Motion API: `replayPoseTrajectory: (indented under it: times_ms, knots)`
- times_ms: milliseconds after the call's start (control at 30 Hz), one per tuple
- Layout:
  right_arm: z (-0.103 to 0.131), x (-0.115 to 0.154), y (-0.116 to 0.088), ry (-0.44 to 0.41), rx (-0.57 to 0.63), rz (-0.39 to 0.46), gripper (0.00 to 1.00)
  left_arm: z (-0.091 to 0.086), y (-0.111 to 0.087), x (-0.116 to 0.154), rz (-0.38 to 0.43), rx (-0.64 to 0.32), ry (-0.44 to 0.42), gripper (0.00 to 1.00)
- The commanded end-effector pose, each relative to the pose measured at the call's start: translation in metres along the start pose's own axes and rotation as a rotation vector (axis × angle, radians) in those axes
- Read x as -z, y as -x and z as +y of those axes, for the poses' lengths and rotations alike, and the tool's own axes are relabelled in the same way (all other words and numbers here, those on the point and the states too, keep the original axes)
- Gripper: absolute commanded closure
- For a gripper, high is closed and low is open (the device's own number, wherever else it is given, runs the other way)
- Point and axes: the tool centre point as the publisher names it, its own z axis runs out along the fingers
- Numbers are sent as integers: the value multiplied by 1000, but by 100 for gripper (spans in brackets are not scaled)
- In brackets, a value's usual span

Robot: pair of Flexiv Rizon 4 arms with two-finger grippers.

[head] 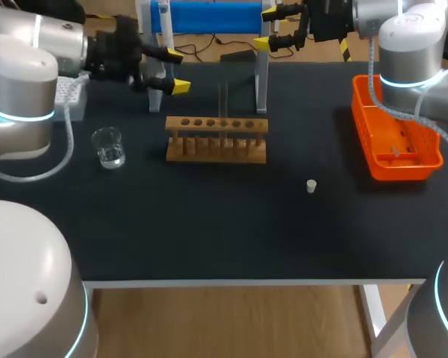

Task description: Invert the test tube, pick up the pipette, mount the tip to pipette, aspirate from beaker and dispense into the tube, eject the tip, return the pipette, and cap with the stopper.

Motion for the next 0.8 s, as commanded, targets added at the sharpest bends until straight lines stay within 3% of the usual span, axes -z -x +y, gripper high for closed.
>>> replayPoseTrajectory:
  times_ms: [33,467,800]
  knots:
    - [1,1,1,-4,-1,5,0,10,12,-21,104,2,3,0]
    - [1,1,1,-4,-1,5,0,24,16,-54,74,10,-4,0]
    - [1,1,1,-4,-1,5,0,29,6,-76,-11,35,1,0]
